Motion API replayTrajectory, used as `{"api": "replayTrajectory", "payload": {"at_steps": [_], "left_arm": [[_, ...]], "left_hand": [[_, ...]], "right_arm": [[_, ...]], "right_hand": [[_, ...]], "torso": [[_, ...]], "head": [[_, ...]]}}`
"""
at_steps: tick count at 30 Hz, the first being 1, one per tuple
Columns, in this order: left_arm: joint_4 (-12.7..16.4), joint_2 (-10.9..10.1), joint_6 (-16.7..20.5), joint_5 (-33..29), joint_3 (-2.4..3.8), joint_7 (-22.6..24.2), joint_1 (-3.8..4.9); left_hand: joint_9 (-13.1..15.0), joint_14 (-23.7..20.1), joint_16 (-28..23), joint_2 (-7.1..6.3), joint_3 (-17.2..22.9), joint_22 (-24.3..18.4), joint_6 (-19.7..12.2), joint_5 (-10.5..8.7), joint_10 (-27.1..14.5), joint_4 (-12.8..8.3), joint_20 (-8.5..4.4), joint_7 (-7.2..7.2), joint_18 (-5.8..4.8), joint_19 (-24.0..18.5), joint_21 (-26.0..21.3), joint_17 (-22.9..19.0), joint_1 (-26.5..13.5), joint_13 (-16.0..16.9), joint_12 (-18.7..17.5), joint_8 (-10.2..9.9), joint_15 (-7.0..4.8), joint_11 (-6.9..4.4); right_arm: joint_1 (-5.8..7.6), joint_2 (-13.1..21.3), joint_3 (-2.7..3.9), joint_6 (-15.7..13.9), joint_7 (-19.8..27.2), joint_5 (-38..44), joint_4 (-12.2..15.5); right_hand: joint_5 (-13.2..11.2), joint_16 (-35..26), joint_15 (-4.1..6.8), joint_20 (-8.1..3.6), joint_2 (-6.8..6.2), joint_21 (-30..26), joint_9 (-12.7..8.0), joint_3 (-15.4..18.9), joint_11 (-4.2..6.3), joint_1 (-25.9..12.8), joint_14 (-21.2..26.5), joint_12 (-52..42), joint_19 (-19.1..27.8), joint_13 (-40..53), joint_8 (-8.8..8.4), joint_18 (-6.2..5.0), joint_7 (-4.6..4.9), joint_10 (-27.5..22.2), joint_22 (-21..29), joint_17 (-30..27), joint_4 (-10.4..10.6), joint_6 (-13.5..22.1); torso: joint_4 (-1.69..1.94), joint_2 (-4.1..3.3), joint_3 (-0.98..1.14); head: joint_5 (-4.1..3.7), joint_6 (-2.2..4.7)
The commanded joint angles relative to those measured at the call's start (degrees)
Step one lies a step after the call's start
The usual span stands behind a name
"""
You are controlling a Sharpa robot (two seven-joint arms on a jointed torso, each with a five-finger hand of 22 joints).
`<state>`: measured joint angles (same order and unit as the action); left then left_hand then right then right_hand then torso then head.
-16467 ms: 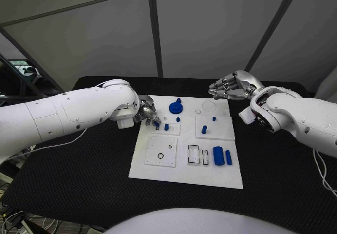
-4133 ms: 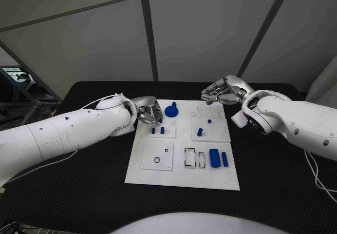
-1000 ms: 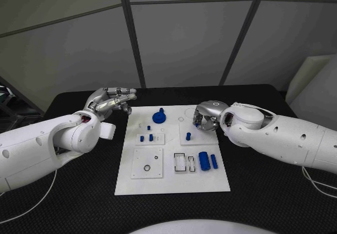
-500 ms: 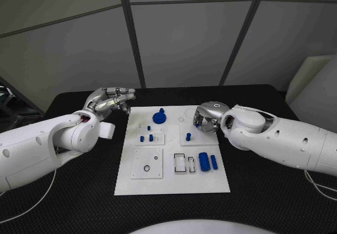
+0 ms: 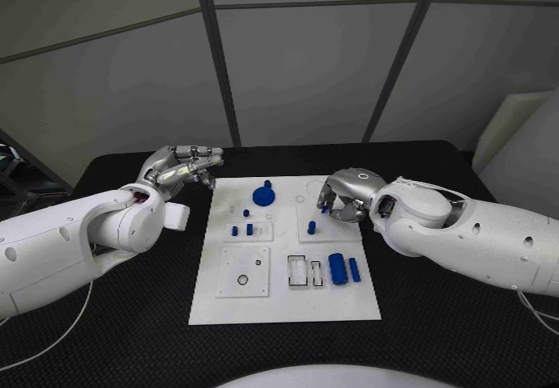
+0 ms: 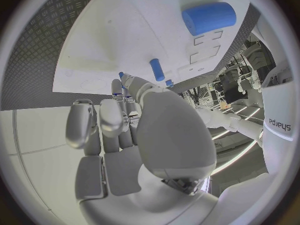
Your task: Assemble the parts on the task board
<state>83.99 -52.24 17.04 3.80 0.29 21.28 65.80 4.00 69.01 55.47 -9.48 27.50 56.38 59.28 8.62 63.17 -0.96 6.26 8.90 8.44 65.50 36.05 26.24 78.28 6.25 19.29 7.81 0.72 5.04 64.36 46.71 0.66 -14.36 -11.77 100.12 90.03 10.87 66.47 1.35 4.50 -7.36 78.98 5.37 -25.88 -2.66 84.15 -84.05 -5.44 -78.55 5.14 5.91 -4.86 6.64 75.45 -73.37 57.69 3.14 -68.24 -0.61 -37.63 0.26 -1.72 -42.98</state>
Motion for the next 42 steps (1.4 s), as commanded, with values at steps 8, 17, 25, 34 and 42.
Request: {"api": "replayTrajectory", "payload": {"at_steps": [8,17,25,34,42], "left_arm": [[-0.5,0.7,-0.3,-0.2,0.06,0.1,0.07],[-1.1,2.0,-0.6,-0.2,0.07,0.0,0.09],[-1.5,3.4,-0.9,-0.2,0.08,-0.2,0.13],[-1.9,4.2,-0.9,-0.2,0.09,-0.4,0.16],[-2.1,4.5,-1.0,-0.2,0.09,-0.4,0.18]], "left_hand": [[-0.1,-0.4,0.0,0.51,-0.4,-0.1,0.1,0.14,-0.6,-0.1,0.02,0.33,2.03,-0.4,-0.3,-0.1,0.0,0.1,0.4,0.0,-0.16,0.07],[-0.1,-0.4,0.0,0.51,-0.4,-0.1,0.1,0.14,-0.6,-0.1,0.02,0.33,2.03,-0.4,-0.3,-0.1,0.0,0.1,0.4,0.0,-0.16,0.07],[-0.1,-0.5,0.0,0.55,-0.5,-0.2,0.0,0.13,-0.8,-0.1,0.04,0.35,2.02,-0.4,-0.3,-0.2,0.0,0.1,0.4,0.0,-0.13,0.1],[-0.1,-0.5,0.0,0.58,-0.6,-0.2,0.0,0.13,-0.8,-0.1,0.05,0.36,2.02,-0.4,-0.4,-0.2,0.0,0.1,0.5,0.0,-0.11,0.12],[-0.1,-0.5,0.0,0.58,-0.6,-0.2,0.0,0.13,-0.8,-0.1,0.05,0.36,2.02,-0.4,-0.4,-0.2,0.0,0.1,0.5,0.0,-0.11,0.12]], "right_arm": [[0.09,0.0,0.18,-4.9,1.0,-1.0,6.2],[-0.14,-4.4,0.13,-4.3,2.7,-3.7,7.2],[-3.16,-9.3,0.03,-2.3,4.3,-5.0,5.3],[-4.58,-11.7,-1.04,-0.5,4.9,-5.3,3.2],[-4.76,-12.7,-1.49,0.4,4.9,-5.3,2.2]], "right_hand": [[0.3,0.4,0.44,0.0,0.22,0.5,0.1,-0.1,-0.01,-0.3,-1.8,0.4,-0.5,0.0,-0.13,1.04,0.27,0.2,-0.3,0.3,-0.4,-0.3],[0.4,0.5,0.43,0.0,0.26,0.6,0.1,-0.3,-0.03,-0.3,-1.8,0.5,-0.5,0.0,-0.2,1.05,0.3,0.2,-0.5,0.2,-0.5,-0.3],[0.6,0.6,0.4,0.02,0.35,0.6,0.1,-0.4,-0.09,-0.5,-1.8,0.7,-0.5,0.0,-0.32,1.04,0.36,0.2,-0.5,0.1,-0.6,-0.2],[0.7,0.6,0.36,0.04,0.4,0.7,0.1,-0.5,-0.14,-0.5,-1.7,0.8,-0.4,0.1,-0.42,1.05,0.41,0.1,-0.6,0.1,-0.7,-0.1],[0.8,0.6,0.33,0.06,0.43,0.7,0.1,-0.6,-0.17,-0.6,-1.7,0.9,-0.4,0.1,-0.47,1.04,0.44,0.1,-0.5,-0.1,-0.7,0.0]], "torso": [[0.18,-0.03,-0.06],[0.33,-0.05,-0.21],[0.2,-0.11,-0.14],[0.15,-0.09,-0.09],[0.18,-0.12,-0.04]], "head": [[1.06,0.07],[3.95,-0.6],[6.49,-1.54],[8.11,-2.2],[9.11,-2.65]]}}
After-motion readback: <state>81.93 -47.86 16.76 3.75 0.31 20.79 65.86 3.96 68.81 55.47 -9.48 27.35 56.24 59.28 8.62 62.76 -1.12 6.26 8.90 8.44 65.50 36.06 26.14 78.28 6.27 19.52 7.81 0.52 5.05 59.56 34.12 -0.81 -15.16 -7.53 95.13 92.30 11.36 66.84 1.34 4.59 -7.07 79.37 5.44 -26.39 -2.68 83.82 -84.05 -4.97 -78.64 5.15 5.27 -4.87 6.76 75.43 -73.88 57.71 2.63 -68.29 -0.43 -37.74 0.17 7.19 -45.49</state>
